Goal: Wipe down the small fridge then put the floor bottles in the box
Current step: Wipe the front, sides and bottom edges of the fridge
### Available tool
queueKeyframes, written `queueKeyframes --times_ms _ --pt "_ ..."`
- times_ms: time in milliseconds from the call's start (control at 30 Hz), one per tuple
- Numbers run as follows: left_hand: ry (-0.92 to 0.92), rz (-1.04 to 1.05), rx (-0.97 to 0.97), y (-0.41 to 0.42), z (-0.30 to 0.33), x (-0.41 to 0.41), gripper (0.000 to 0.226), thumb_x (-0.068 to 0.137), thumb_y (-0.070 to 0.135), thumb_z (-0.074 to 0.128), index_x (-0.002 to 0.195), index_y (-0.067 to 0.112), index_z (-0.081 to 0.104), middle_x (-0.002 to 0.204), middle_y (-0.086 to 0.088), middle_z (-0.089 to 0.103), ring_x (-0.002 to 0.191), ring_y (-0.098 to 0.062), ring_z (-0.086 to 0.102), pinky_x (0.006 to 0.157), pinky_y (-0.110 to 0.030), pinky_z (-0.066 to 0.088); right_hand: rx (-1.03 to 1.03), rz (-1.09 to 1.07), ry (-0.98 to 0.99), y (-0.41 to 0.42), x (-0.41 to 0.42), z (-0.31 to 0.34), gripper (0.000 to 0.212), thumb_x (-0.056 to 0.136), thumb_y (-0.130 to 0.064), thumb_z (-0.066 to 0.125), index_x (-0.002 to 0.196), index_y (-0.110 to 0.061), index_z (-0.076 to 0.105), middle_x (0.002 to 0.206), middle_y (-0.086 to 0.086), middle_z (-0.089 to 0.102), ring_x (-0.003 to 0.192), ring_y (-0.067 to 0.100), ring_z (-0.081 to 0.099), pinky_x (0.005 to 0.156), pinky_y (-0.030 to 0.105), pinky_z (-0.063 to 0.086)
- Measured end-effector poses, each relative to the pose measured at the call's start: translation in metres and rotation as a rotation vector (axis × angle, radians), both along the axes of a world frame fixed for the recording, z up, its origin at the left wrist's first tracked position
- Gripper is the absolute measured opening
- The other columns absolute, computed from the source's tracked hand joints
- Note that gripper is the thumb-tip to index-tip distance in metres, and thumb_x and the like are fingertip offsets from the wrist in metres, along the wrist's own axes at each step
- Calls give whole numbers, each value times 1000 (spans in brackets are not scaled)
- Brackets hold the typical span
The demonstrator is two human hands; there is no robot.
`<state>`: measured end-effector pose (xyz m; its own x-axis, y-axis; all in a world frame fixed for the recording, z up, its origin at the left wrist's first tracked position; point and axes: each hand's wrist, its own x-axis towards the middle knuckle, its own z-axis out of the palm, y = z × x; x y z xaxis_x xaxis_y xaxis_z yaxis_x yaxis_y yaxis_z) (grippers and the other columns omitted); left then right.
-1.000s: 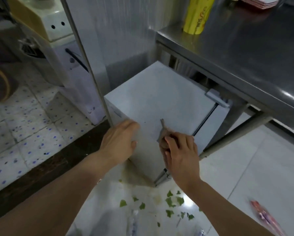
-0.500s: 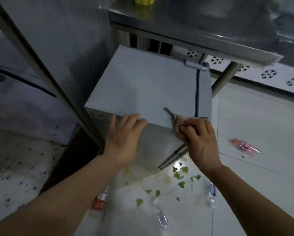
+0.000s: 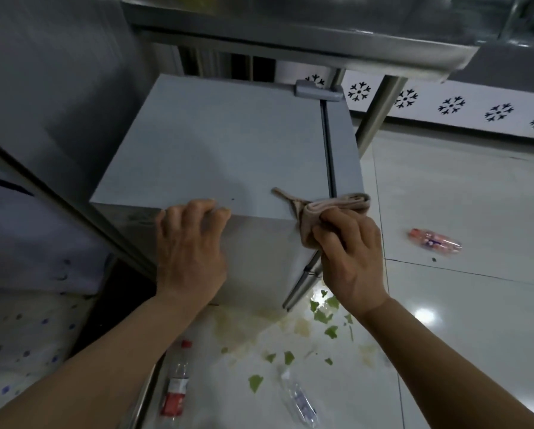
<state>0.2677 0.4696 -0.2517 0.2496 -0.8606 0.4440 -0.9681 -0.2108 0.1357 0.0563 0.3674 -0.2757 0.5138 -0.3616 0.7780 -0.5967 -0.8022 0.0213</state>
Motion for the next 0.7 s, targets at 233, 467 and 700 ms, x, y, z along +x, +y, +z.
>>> queueKeyframes --times_ms 233,467,700 --pt "-6 -50 -278 -11 -26 7 46 66 4 63 105 21 44 112 -4 39 94 -31 37 82 -48 37 -182 -15 -89 -8 7 -20 20 86 -7 68 101 -11 55 120 9 51 110 28 50 89 40 41" --pt "-41 -150 -519 -25 -41 16 29 70 13 62 96 15 48 99 -9 48 88 -30 36 73 -43 32 -343 -55 -189 -13 18 -40 21 87 -6 68 103 -9 56 122 10 50 114 30 48 96 42 40" --pt "-109 -158 -650 -31 -48 17 24 74 25 60 92 11 52 92 -12 50 90 -28 33 69 -36 27 -461 -126 -272 -18 26 -54 24 89 -8 65 111 -6 55 122 17 59 117 31 46 98 42 39"
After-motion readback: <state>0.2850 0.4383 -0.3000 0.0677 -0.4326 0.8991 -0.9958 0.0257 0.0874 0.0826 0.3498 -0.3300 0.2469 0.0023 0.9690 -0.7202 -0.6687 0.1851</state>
